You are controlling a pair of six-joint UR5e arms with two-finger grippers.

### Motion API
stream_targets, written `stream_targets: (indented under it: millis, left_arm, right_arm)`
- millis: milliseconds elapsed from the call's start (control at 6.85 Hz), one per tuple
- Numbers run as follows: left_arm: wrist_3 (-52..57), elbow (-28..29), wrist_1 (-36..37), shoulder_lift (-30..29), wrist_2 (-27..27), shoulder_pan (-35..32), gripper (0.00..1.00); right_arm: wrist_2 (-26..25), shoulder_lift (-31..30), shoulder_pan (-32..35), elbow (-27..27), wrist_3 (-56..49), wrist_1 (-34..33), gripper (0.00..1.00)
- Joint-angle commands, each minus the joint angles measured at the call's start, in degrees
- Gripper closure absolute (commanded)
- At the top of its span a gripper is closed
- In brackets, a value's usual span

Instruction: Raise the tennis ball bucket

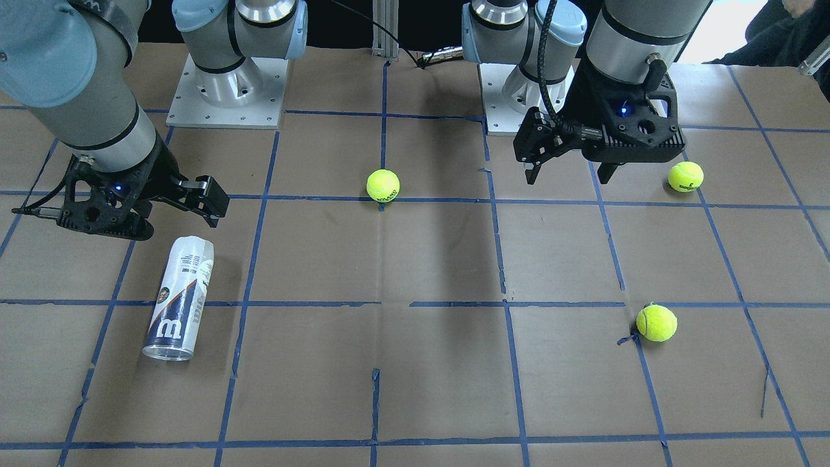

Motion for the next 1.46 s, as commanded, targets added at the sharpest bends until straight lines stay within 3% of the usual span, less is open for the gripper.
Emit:
stream_targets:
  millis: [0,292,584,1315]
  left_arm:
    - [0.0,0.0,0.0,0.1,-0.1,0.0,0.00]
    - [0.0,0.0,-0.1,0.3,-0.1,0.1,0.00]
    - [0.0,0.2,0.0,-0.2,0.0,0.0,0.00]
    - [0.0,0.1,0.0,-0.4,0.0,-0.1,0.00]
  right_arm:
    - [0.3,0.0,0.0,-0.1,0.0,0.0,0.00]
    - [0.5,-0.2,0.0,-0.6,-0.2,-0.1,0.00]
    - [4.9,-1.0,0.5,-0.9,-0.6,-3.2,0.00]
    - [3.5,-0.5,-0.5,-0.3,-1.1,-4.4,0.00]
